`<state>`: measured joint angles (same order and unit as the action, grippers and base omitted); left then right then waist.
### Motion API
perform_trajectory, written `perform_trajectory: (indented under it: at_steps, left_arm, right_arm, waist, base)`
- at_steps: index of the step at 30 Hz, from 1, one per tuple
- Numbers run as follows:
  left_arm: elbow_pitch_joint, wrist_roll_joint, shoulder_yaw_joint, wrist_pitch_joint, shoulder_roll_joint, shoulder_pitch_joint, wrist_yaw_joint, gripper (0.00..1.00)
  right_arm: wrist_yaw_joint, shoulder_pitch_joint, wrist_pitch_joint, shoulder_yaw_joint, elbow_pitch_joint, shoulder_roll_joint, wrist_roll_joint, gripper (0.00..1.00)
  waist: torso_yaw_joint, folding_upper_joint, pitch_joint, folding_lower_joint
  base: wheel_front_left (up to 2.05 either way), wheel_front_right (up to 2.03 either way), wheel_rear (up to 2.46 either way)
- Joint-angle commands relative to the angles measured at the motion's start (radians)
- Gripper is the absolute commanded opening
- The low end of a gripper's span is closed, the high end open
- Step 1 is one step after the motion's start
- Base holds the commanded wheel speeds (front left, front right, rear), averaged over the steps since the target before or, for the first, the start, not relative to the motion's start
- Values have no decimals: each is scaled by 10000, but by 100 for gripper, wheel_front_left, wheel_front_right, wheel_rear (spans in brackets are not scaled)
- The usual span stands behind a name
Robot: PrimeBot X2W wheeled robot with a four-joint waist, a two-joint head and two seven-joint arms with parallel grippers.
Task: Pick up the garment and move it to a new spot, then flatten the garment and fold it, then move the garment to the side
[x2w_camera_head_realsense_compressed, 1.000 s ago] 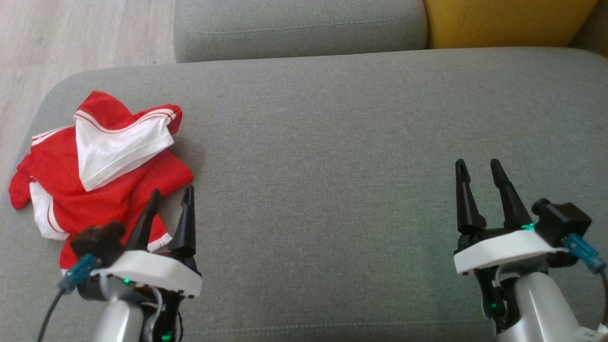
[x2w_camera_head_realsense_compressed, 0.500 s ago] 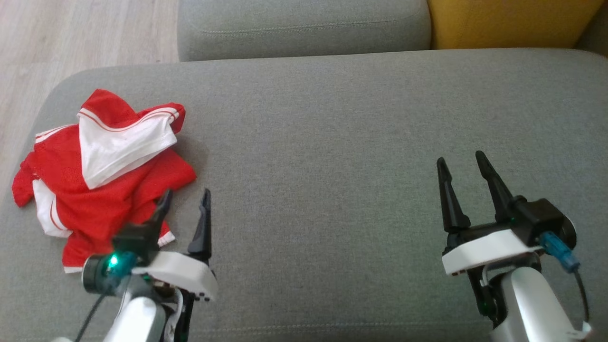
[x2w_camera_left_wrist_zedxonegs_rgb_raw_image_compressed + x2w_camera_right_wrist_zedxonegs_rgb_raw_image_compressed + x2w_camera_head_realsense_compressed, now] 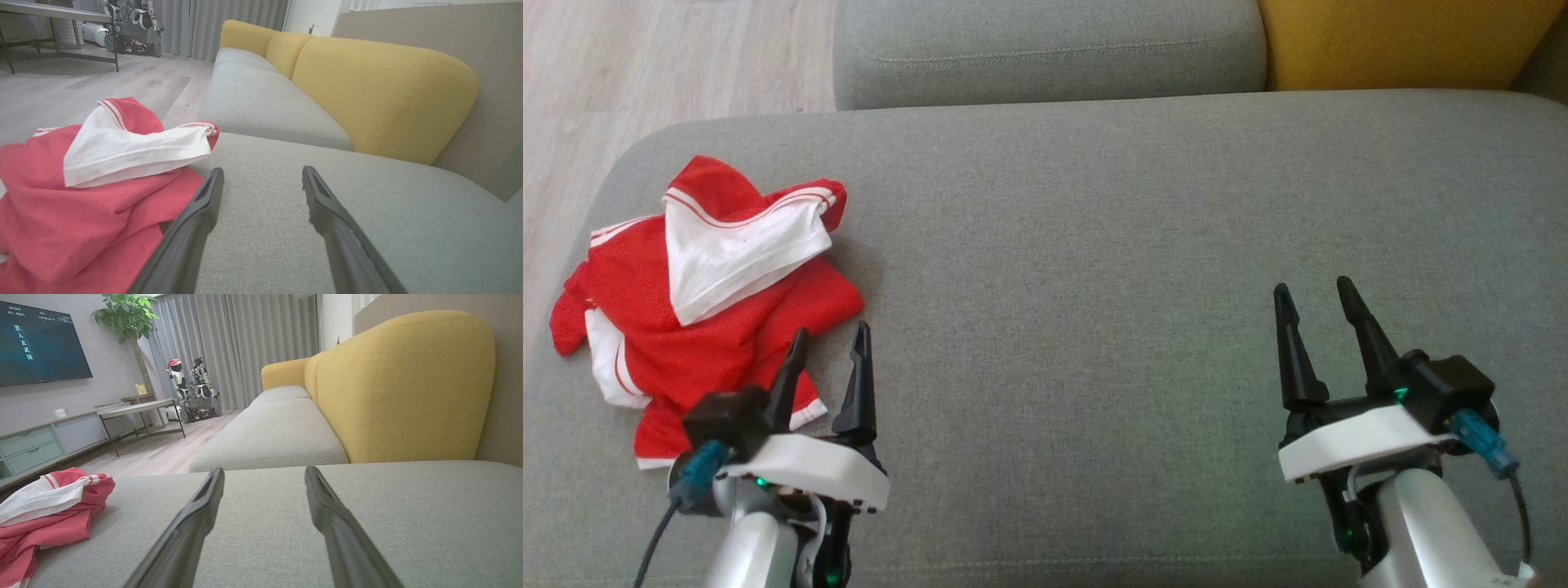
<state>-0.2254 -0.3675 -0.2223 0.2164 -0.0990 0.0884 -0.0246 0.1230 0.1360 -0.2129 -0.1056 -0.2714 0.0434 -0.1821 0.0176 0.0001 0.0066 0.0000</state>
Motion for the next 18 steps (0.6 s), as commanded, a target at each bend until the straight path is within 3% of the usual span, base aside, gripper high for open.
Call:
perform_trajectory:
  at_steps: [1, 12, 18]
  left_arm:
    - [152, 440, 392, 173, 19, 387, 124, 100]
    - [-604, 1614, 681, 454, 355, 458, 637, 100]
    - [-782, 1665, 804, 454, 437, 492, 768, 100]
  right_arm:
    - [71, 615, -205, -330, 203, 61, 157, 100]
    - [77, 766, -488, -528, -97, 68, 1014, 100]
    - [77, 804, -488, -405, -184, 68, 1026, 100]
  waist:
    - [-1, -1, 4, 0]
    - [-14, -1, -23, 0]
    - [-26, -1, -54, 0]
  base:
    - [0, 0, 0]
    - [0, 0, 0]
    - [0, 0, 0]
